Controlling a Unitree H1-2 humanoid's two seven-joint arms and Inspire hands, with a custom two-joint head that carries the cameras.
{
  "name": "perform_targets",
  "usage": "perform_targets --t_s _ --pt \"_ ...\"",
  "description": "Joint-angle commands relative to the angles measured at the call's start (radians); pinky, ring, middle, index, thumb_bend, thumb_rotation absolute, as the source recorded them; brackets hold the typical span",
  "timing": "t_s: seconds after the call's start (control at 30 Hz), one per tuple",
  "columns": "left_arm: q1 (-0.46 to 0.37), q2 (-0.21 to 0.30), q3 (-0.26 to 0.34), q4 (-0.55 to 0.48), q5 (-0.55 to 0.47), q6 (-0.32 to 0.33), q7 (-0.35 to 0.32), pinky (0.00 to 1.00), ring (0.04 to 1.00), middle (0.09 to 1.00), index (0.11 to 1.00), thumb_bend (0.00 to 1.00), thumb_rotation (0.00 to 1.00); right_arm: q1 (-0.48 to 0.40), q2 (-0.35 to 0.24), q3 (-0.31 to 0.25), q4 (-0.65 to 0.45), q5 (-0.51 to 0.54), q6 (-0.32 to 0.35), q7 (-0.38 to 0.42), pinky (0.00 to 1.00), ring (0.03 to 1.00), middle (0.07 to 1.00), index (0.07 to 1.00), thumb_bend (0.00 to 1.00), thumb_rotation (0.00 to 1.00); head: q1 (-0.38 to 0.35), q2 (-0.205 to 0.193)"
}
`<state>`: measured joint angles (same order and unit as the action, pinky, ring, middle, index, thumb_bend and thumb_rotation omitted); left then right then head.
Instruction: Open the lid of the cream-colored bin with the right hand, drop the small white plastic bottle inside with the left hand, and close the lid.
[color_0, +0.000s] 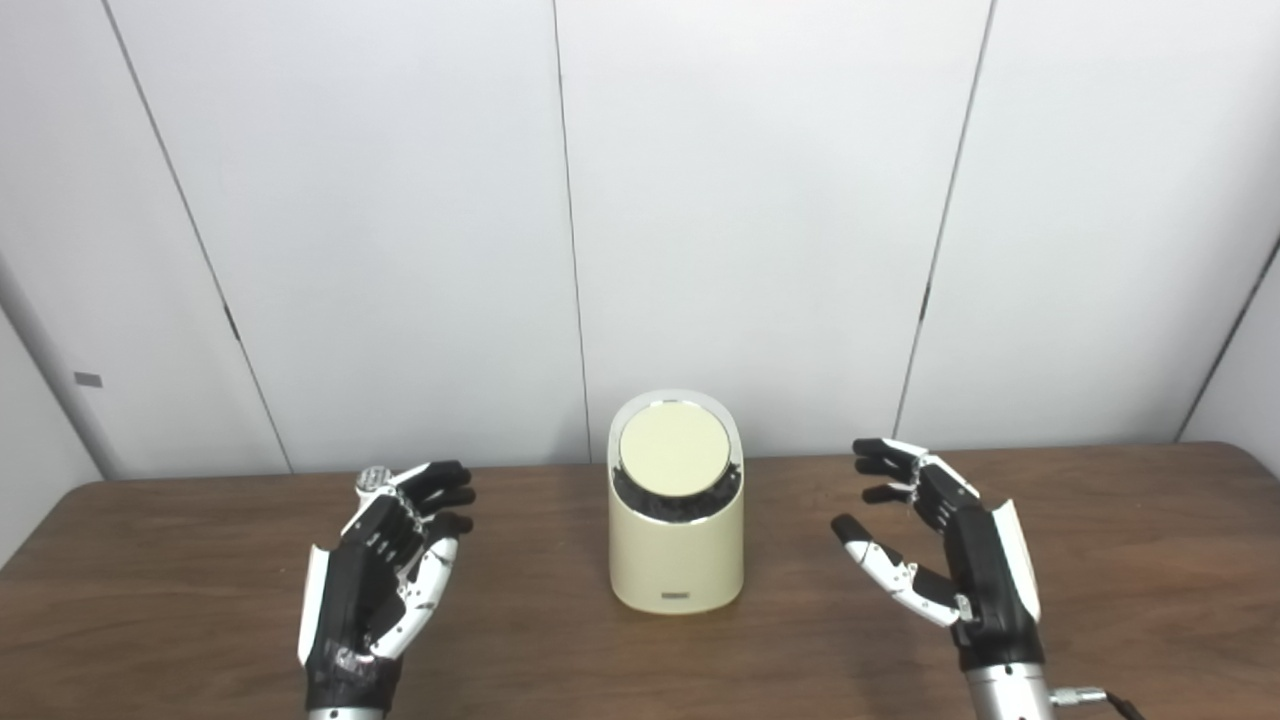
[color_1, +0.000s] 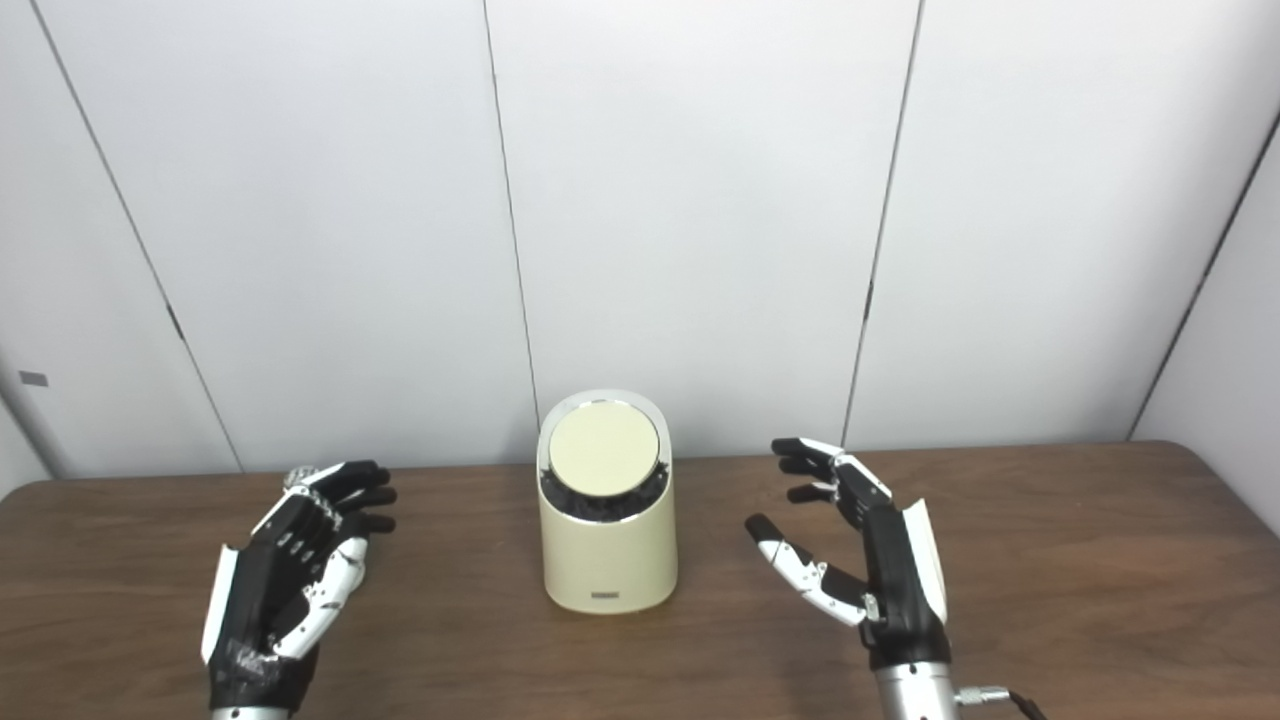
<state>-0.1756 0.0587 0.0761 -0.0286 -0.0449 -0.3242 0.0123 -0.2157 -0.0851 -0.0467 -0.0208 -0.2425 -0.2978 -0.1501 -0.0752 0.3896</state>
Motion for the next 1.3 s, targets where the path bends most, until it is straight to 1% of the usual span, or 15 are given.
perform_targets --t_s 0.0,0.2,0.4,0.7,0.77,0.8,0.83,0.87,0.9,0.93,0.97,1.03,1.07,1.1,1.27 --pt "-0.028 0.009 -0.002 -0.020 0.002 -0.027 -0.006 0.60 0.692 0.725 0.708 0.26 0.26 -0.026 0.000 -0.001 -0.029 0.014 -0.025 -0.001 0.61 0.722 0.749 0.691 0.27 0.22 -0.001 0.001" --pt "-0.033 0.009 -0.001 -0.013 0.008 -0.035 -0.004 0.60 0.688 0.723 0.708 0.26 0.25 -0.028 -0.003 -0.001 -0.024 0.021 -0.027 0.001 0.60 0.720 0.746 0.691 0.27 0.23 0.001 0.001" --pt "-0.034 0.013 -0.002 -0.014 0.014 -0.033 -0.006 0.61 0.701 0.730 0.714 0.27 0.30 -0.029 -0.004 0.001 -0.022 0.016 -0.028 -0.001 0.61 0.719 0.745 0.689 0.28 0.26 0.000 0.003" --pt "-0.036 0.012 -0.001 -0.013 0.000 -0.030 -0.006 0.60 0.696 0.727 0.709 0.27 0.28 -0.032 0.001 0.000 -0.032 0.019 -0.012 0.000 0.61 0.729 0.755 0.695 0.27 0.23 0.001 0.007" --pt "-0.038 0.012 -0.001 -0.012 0.008 -0.028 -0.004 0.60 0.692 0.724 0.707 0.27 0.27 -0.042 -0.003 -0.001 -0.027 -0.007 -0.002 -0.007 0.62 0.730 0.754 0.704 0.29 0.24 0.000 0.003" --pt "-0.039 0.013 -0.001 -0.010 0.012 -0.028 -0.003 0.60 0.692 0.723 0.707 0.27 0.28 -0.047 -0.015 0.006 -0.037 -0.018 0.031 0.011 0.63 0.737 0.755 0.715 0.30 0.27 0.000 0.001" --pt "-0.040 0.014 -0.002 -0.009 0.014 -0.027 -0.003 0.60 0.691 0.723 0.708 0.26 0.28 -0.050 -0.031 0.016 -0.052 -0.025 0.071 0.041 0.67 0.770 0.784 0.751 0.31 0.40 0.000 0.001" --pt "-0.041 0.016 -0.002 -0.006 0.015 -0.028 -0.004 0.60 0.691 0.724 0.708 0.26 0.28 -0.055 -0.051 0.028 -0.075 -0.033 0.129 0.080 0.73 0.820 0.830 0.803 0.34 0.57 -0.002 0.001" --pt "-0.041 0.017 -0.001 -0.004 0.015 -0.029 -0.004 0.60 0.693 0.725 0.710 0.26 0.29 -0.058 -0.067 0.039 -0.097 -0.039 0.182 0.114 0.78 0.859 0.869 0.846 0.40 0.72 -0.001 0.000" --pt "-0.041 0.017 -0.001 -0.002 0.015 -0.030 -0.004 0.60 0.693 0.725 0.711 0.26 0.30 -0.064 -0.079 0.048 -0.120 -0.042 0.233 0.142 0.82 0.889 0.900 0.879 0.45 0.83 -0.001 0.001" --pt "-0.041 0.018 0.000 -0.001 0.015 -0.032 -0.005 0.60 0.693 0.726 0.711 0.27 0.30 -0.069 -0.085 0.054 -0.138 -0.045 0.274 0.160 0.85 0.916 0.924 0.904 0.51 0.89 -0.002 0.001" --pt "-0.040 0.020 0.000 0.001 0.015 -0.034 -0.005 0.60 0.694 0.726 0.711 0.27 0.30 -0.082 -0.088 0.064 -0.168 -0.062 0.330 0.173 0.87 0.938 0.943 0.924 0.60 0.93 -0.003 0.002" --pt "-0.039 0.020 0.000 0.001 0.016 -0.034 -0.005 0.60 0.695 0.726 0.710 0.27 0.31 -0.093 -0.088 0.067 -0.174 -0.072 0.346 0.171 0.87 0.939 0.945 0.925 0.62 0.94 -0.005 0.002" --pt "-0.038 0.020 -0.001 0.001 0.016 -0.034 -0.005 0.61 0.697 0.728 0.711 0.27 0.31 -0.100 -0.089 0.070 -0.177 -0.079 0.356 0.168 0.87 0.937 0.946 0.930 0.67 0.94 -0.006 0.003" --pt "-0.036 0.015 -0.005 -0.004 0.024 -0.029 -0.001 0.60 0.694 0.728 0.710 0.27 0.30 -0.162 -0.090 0.083 -0.181 -0.098 0.394 0.167 0.82 0.906 0.962 0.953 0.76 0.89 0.000 0.005"
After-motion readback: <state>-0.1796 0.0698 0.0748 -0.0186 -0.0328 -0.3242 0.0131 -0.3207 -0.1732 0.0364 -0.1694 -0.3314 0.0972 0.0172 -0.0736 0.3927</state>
